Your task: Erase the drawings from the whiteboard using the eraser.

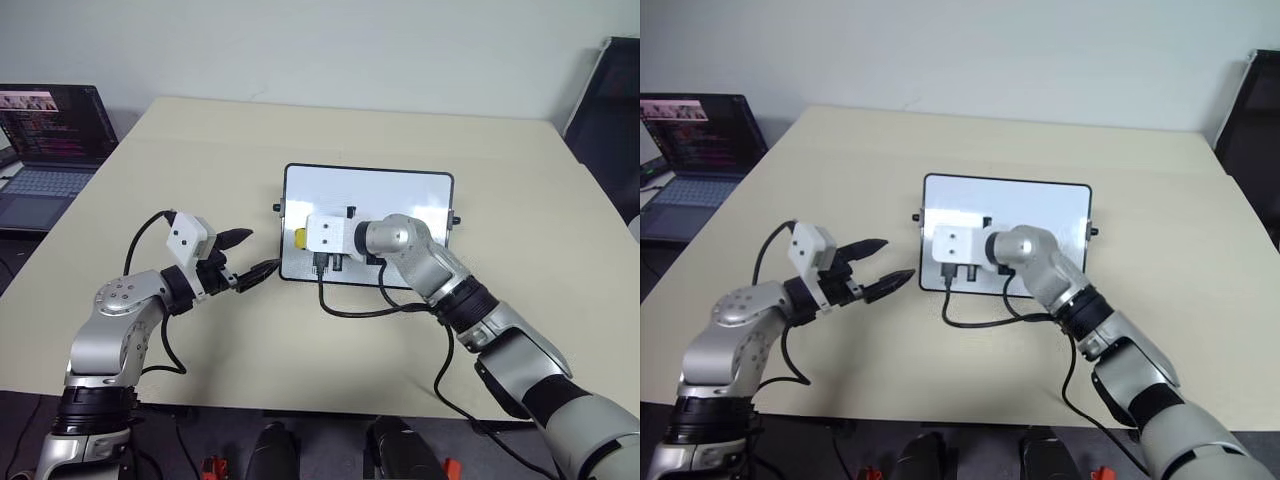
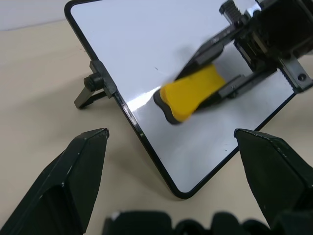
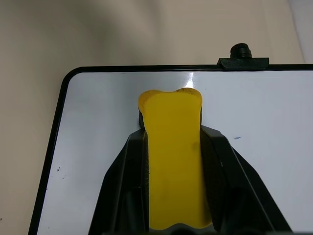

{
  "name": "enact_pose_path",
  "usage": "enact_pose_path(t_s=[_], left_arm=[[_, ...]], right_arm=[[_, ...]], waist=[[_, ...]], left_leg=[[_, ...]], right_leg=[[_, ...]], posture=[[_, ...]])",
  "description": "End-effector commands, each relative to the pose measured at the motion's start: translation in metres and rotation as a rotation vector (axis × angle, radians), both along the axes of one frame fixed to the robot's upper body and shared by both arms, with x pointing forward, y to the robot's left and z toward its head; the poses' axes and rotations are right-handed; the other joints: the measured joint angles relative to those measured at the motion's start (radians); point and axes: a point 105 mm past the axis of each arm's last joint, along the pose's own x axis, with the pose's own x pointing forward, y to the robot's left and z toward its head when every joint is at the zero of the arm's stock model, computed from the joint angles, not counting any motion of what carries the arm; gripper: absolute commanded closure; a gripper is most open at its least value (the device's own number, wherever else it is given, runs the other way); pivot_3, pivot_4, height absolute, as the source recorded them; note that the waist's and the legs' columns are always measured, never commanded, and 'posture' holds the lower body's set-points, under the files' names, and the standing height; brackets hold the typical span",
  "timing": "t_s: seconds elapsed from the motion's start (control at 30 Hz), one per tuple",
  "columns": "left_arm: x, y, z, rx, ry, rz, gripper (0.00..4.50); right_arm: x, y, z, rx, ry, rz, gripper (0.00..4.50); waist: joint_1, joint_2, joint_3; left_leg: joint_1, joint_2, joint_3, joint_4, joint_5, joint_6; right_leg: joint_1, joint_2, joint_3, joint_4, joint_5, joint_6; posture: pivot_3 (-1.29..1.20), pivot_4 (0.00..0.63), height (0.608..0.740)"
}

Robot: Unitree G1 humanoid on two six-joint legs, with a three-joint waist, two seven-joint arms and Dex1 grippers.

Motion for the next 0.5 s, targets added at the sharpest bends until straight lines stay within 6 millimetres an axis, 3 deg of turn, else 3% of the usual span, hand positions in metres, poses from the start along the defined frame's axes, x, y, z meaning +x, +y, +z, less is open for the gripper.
enact_pose_path(t_s=[0.03, 0.17, 0.27, 0.4, 0.5], left_arm=[[0.001, -0.002, 0.011, 0.005, -0.05, -0.02, 0.0], [0.001, -0.003, 0.011, 0.008, -0.051, -0.026, 0.0], [0.001, -0.002, 0.011, 0.009, -0.051, -0.028, 0.0], [0.002, -0.002, 0.011, 0.012, -0.053, -0.03, 0.0], [0.002, -0.001, 0.011, 0.013, -0.054, -0.031, 0.0]], right_arm=[[0.028, -0.019, 0.022, 0.011, -0.165, -0.141, 3.41], [0.041, -0.032, 0.04, 0.045, -0.247, -0.2, 3.41], [0.038, -0.037, 0.027, -0.002, -0.196, -0.18, 3.41], [0.013, -0.027, -0.005, -0.102, -0.062, -0.052, 3.41], [0.001, -0.022, -0.012, -0.118, -0.034, -0.007, 3.41]], waist=[[0.0, 0.0, 0.0], [0.002, 0.0, 0.0], [0.002, 0.0, 0.0], [0.001, 0.0, 0.0], [0.0, 0.0, 0.0]], left_leg=[[0.0, 0.0, 0.0, 0.0, 0.001, 0.0], [0.0, 0.0, 0.0, 0.0, 0.004, 0.001], [0.0, 0.0, 0.0, 0.0, 0.004, 0.001], [0.0, 0.0, 0.0, 0.0, 0.004, 0.001], [0.0, 0.0, 0.0, -0.001, 0.004, 0.001]], right_leg=[[0.0, 0.0, 0.0, 0.0, 0.0, 0.0], [-0.001, 0.0, 0.0, 0.0, 0.001, -0.004], [0.0, 0.0, 0.001, -0.001, 0.001, -0.004], [0.0, 0.0, 0.0, -0.001, 0.002, -0.003], [0.0, 0.0, 0.0, -0.001, 0.002, -0.002]], posture=[[0.0, 0.15, 0.74], [0.0, 0.15, 0.74], [0.0, 0.15, 0.74], [0.0, 0.15, 0.74], [0.0, 0.15, 0.74]])
